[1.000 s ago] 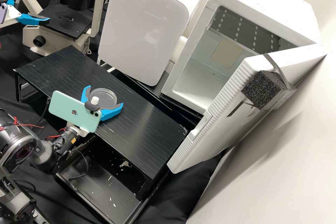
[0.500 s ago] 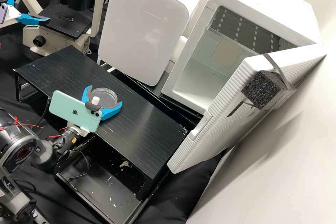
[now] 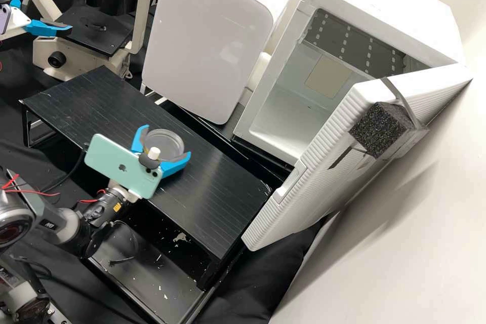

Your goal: Place the petri dish in the incubator

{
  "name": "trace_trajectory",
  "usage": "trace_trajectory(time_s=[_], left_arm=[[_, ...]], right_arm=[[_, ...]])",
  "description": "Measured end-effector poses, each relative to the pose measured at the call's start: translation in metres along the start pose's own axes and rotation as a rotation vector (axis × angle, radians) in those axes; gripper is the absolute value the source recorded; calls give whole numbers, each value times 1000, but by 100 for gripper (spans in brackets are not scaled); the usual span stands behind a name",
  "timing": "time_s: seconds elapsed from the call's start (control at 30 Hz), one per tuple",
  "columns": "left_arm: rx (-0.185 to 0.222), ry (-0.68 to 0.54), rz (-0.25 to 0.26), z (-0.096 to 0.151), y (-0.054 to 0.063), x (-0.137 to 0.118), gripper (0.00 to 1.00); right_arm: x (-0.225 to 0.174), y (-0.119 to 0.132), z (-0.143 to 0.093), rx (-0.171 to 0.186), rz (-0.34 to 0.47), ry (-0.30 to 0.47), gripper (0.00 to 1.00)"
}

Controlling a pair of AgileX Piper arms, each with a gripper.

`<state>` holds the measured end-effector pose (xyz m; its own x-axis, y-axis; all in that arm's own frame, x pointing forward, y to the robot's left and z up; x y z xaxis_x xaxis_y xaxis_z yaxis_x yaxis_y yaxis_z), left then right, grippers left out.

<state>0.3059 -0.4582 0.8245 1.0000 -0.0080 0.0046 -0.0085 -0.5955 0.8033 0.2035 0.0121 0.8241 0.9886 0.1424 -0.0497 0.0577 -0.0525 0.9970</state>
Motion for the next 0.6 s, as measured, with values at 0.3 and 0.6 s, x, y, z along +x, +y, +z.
trace_trajectory(time_s=[0.3, 0.6], left_arm=[[0, 0, 0, 0, 0, 0, 100], [0, 0, 0, 0, 0, 0, 100]], right_arm=[[21, 53, 24, -31, 196, -68, 0], [56, 101, 54, -64, 396, -145, 0]])
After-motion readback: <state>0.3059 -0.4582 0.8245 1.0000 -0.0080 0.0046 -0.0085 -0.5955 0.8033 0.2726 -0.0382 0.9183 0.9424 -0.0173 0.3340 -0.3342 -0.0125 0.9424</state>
